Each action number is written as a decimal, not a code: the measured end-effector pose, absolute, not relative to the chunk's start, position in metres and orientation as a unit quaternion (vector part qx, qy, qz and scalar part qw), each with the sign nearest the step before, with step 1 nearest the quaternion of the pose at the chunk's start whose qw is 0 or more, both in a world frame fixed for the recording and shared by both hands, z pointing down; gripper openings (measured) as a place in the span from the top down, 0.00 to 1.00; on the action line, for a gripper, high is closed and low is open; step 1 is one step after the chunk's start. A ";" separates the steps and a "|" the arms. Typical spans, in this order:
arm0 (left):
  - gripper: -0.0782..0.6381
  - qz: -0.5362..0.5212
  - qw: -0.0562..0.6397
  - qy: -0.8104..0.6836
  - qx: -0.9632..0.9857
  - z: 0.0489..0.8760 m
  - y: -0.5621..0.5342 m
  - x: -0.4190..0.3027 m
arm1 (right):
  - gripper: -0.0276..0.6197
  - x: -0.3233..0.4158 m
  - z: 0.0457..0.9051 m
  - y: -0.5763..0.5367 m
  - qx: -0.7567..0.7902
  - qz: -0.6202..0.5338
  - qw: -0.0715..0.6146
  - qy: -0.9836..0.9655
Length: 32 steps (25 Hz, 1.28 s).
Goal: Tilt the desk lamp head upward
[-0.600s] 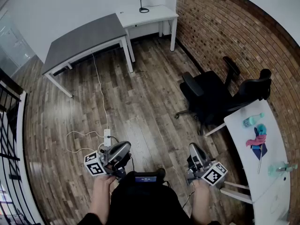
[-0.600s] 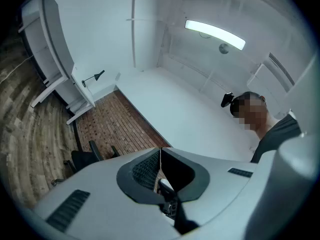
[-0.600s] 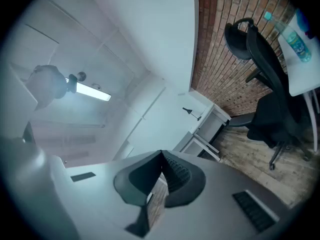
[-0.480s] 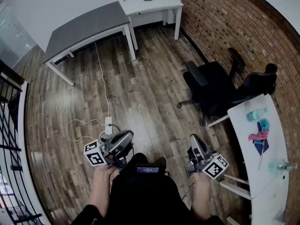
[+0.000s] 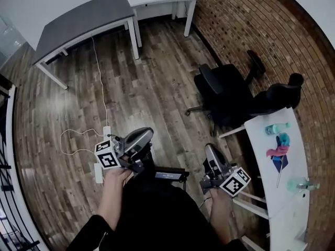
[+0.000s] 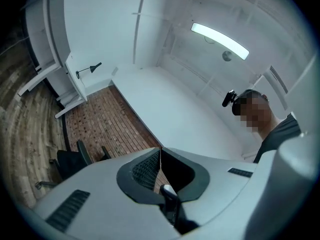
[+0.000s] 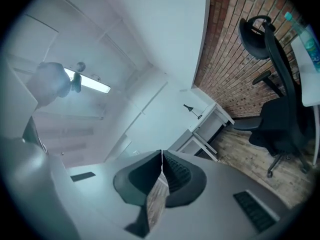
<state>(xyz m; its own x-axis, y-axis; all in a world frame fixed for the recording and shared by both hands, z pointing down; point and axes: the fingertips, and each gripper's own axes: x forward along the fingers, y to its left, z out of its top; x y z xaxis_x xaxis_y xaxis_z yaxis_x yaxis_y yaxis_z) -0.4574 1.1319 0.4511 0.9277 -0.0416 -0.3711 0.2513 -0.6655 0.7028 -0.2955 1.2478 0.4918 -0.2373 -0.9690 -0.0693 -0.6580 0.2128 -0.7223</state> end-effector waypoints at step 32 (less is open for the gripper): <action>0.87 -0.234 0.456 0.030 0.858 0.468 0.914 -0.478 | 0.94 -0.325 0.454 1.028 -0.550 -0.282 0.210 0.757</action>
<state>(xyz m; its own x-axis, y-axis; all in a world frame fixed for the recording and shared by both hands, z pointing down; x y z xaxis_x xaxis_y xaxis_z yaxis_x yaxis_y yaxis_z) -0.4780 0.9143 0.4676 0.8884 -0.1612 -0.4298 0.2657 -0.5828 0.7679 -0.3247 1.0283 0.4539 -0.3061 -0.9520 -0.0081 -0.7143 0.2353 -0.6591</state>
